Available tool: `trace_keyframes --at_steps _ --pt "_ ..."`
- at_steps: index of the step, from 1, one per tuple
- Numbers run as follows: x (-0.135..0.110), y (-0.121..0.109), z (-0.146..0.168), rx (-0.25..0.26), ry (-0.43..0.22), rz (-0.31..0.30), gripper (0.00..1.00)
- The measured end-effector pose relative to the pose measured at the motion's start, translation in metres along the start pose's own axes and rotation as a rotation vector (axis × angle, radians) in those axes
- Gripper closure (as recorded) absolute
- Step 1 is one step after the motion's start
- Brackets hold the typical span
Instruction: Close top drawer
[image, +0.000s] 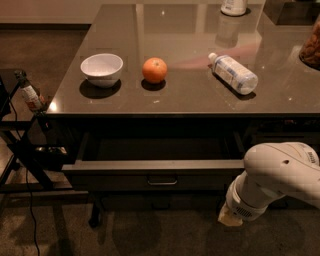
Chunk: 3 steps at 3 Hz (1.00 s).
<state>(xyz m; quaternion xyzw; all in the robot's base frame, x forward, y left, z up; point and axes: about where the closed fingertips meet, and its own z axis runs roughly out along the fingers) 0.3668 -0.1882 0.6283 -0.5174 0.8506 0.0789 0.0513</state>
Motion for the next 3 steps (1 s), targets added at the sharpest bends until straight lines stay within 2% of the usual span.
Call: trace_keyframes --at_steps 1,3 --pt "-0.009 -0.015 -0.002 0.028 -0.006 -0.005 1.00" --pt "-0.014 -0.062 -0.009 0.115 0.003 0.036 1.00"
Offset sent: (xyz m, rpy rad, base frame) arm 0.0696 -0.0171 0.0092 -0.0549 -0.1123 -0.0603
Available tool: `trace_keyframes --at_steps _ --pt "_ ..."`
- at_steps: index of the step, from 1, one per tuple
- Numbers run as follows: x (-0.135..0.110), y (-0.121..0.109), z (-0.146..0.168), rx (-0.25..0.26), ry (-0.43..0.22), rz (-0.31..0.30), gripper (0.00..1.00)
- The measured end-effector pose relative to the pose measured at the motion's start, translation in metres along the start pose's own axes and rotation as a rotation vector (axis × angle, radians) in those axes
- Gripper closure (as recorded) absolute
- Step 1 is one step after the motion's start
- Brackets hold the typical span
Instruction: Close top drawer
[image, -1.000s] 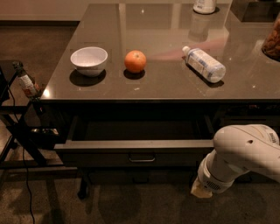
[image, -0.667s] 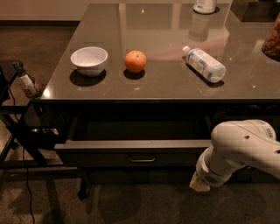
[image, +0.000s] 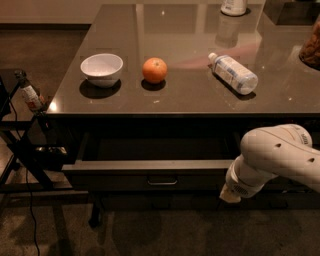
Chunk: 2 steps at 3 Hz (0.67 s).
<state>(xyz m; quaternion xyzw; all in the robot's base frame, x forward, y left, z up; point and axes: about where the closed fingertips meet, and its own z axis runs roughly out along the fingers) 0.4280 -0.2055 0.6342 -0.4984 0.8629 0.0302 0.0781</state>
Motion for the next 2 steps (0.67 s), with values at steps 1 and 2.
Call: trace_keyframes --at_steps 1,2 --pt "-0.003 -0.023 0.000 0.037 0.012 0.019 1.00" --pt "-0.002 -0.041 -0.002 0.065 0.021 0.028 1.00"
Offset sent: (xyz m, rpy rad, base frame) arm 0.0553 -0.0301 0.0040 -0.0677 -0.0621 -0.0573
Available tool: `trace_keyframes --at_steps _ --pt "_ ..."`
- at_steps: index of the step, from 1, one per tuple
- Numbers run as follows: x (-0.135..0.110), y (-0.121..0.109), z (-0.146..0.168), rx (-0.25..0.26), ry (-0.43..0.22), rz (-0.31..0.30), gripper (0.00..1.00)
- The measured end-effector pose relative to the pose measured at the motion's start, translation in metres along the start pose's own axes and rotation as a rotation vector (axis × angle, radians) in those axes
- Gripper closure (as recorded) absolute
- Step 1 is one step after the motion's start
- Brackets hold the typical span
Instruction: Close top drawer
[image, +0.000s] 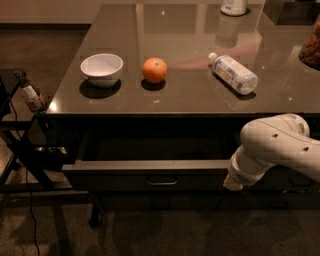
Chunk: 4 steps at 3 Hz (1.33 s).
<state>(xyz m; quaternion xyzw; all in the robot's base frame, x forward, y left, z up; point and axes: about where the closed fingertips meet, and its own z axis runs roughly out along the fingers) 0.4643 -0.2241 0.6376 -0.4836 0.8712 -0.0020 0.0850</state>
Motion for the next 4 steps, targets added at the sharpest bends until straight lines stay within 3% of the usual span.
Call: trace_keyframes --at_steps 1,4 --pt "-0.0057 -0.0111 -0.0024 0.015 0.018 0.012 0.81" --pt "-0.0057 -0.0110 -0.0024 0.015 0.018 0.012 0.09"
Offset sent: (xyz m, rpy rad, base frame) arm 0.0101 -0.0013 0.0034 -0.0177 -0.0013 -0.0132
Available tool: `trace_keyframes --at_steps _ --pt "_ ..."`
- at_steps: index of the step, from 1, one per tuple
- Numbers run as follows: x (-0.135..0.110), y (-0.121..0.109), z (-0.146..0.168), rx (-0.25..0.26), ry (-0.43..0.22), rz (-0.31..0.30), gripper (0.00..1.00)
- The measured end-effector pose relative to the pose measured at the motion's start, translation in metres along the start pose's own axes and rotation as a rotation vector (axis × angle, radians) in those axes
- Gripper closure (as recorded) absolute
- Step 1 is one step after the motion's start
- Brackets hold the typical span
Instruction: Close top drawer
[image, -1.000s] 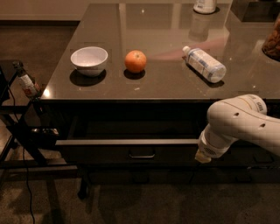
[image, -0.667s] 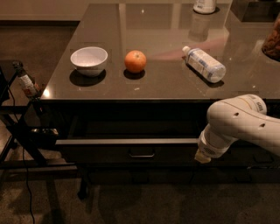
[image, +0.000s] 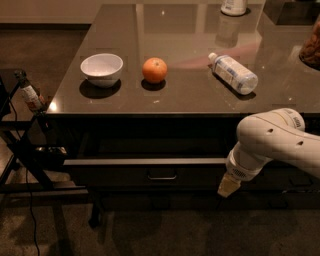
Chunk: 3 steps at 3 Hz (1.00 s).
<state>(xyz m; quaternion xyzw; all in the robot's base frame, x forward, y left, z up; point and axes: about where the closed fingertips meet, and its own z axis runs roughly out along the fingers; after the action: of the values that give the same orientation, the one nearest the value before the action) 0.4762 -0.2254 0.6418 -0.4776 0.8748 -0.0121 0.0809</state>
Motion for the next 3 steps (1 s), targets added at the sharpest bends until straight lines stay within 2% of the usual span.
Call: trace_keyframes --at_steps 1,2,3 --pt "0.0000 0.0000 0.0000 0.000 0.000 0.000 0.00" --pt "0.0000 0.0000 0.0000 0.000 0.000 0.000 0.00" --pt "0.0000 0.0000 0.0000 0.000 0.000 0.000 0.17"
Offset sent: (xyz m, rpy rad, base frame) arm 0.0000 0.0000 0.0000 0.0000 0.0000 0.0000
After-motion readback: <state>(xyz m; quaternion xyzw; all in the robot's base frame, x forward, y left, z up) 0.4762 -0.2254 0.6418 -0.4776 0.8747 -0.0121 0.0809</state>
